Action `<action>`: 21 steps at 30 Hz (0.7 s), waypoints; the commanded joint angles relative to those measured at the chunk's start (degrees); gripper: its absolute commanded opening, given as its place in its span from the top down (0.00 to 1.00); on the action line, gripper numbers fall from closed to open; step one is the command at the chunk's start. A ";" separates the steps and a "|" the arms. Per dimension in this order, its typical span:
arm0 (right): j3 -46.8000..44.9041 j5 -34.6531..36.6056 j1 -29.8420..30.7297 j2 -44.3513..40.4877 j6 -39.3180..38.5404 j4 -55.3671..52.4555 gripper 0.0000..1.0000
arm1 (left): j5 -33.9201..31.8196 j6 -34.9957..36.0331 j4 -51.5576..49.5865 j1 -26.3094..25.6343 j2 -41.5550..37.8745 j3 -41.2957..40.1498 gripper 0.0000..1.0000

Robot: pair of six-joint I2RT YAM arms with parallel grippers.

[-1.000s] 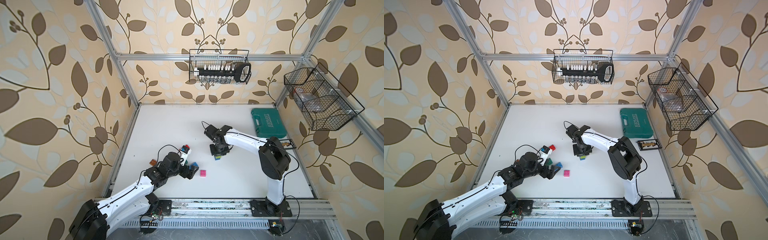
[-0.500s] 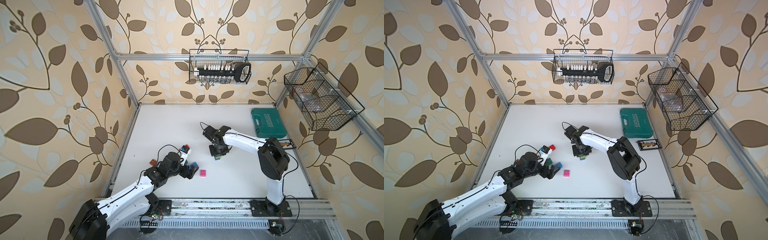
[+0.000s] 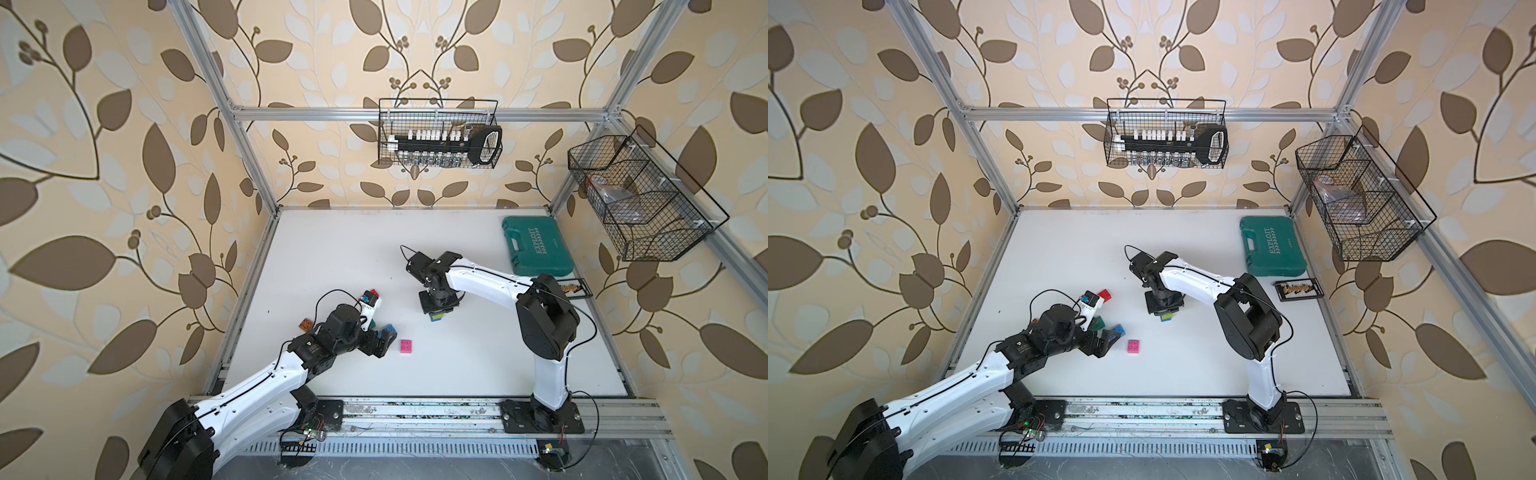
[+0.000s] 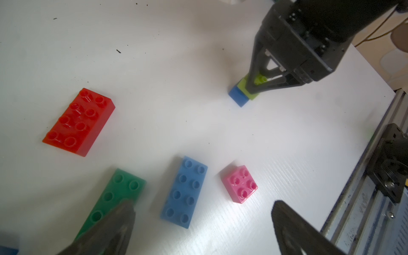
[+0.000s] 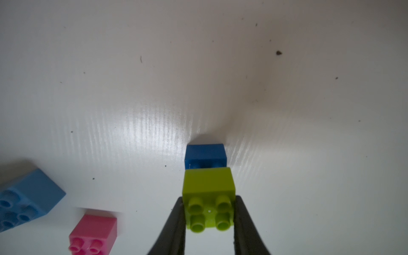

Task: Assemble a spoon with lego
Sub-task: Assemble the lego brick with the lego brick.

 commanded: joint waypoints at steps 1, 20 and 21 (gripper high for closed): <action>0.40 -0.75 0.13 -1.72 -0.08 -0.89 0.81 | -0.46 -0.25 1.08 -0.65 -0.20 0.30 0.01; -2.72 -2.17 -0.58 0.50 -0.11 2.05 0.81 | -0.45 -0.19 0.90 -0.65 -0.02 0.44 0.01; -2.91 -2.20 -0.58 0.82 -0.19 2.08 0.81 | -0.59 -0.19 0.90 -0.60 -0.03 0.41 0.01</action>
